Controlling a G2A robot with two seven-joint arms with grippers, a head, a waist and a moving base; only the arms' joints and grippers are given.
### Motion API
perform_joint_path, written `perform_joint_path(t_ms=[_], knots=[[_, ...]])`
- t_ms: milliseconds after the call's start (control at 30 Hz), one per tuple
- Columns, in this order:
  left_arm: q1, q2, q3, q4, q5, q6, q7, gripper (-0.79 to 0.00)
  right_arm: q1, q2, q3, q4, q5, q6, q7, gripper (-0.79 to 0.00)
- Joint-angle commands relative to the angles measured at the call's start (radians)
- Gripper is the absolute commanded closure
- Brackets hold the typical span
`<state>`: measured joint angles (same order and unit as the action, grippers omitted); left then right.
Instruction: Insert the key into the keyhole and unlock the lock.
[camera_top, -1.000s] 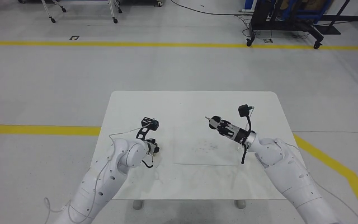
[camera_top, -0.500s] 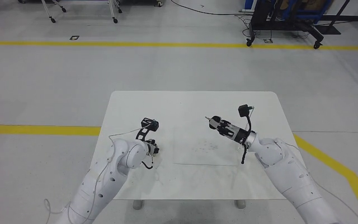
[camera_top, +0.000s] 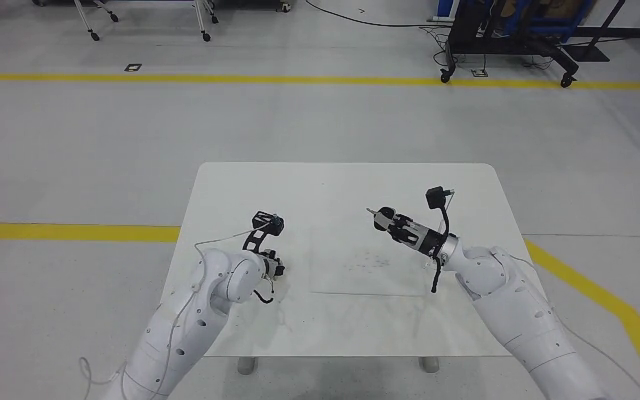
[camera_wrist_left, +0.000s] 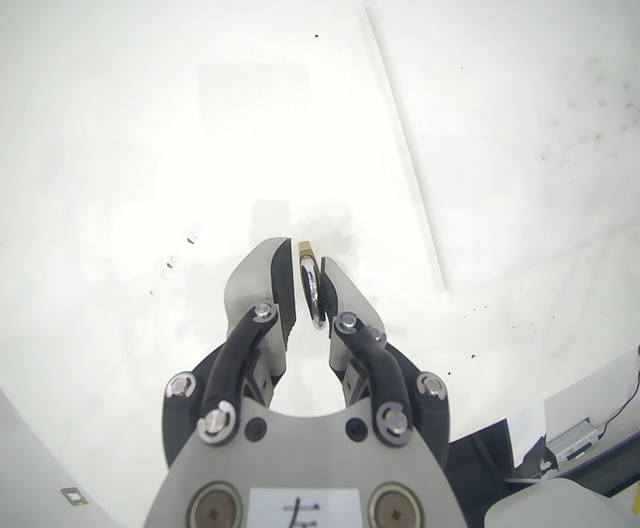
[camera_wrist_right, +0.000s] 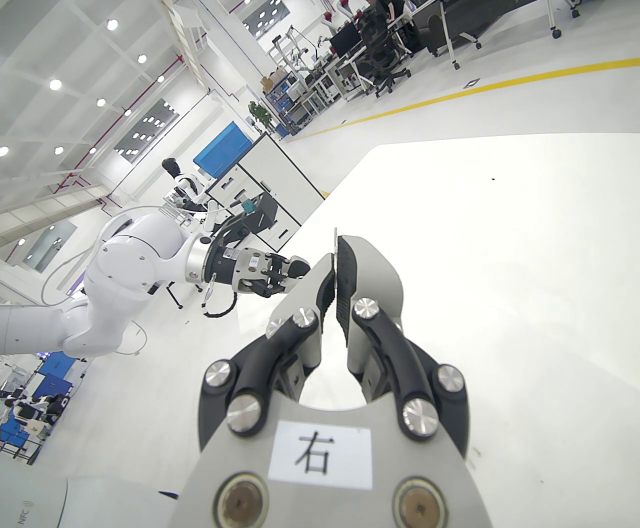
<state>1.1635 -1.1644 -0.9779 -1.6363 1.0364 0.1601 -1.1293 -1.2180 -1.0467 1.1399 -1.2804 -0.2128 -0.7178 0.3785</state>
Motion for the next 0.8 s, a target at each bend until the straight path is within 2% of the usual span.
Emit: perform_joint_path(t_ms=[0,200,233,300,667,767], knots=[[0.003,-0.001,0.002,-0.005,0.014,0.011,-0.007,-0.172,0.000,0.000,0.000,0.000,0.000,0.000,0.000,0.000],[0.007,-0.003,0.002,-0.010,0.030,0.027,-0.026,-0.175,0.000,0.000,0.000,0.000,0.000,0.000,0.000,0.000],[0.007,-0.004,0.002,-0.010,0.030,0.027,-0.029,-0.148,0.000,0.000,0.000,0.000,0.000,0.000,0.000,0.000],[0.006,-0.004,0.002,-0.008,0.030,0.024,-0.034,0.000,0.000,0.000,0.000,0.000,0.000,0.000,0.000,0.000],[0.010,-0.007,-0.002,-0.016,0.037,0.003,-0.052,0.000,0.000,0.000,0.000,0.000,0.000,0.000,0.000,0.000],[0.014,-0.008,-0.004,-0.034,0.011,-0.045,-0.021,0.000,0.000,0.000,0.000,0.000,0.000,0.000,0.000,0.000]])
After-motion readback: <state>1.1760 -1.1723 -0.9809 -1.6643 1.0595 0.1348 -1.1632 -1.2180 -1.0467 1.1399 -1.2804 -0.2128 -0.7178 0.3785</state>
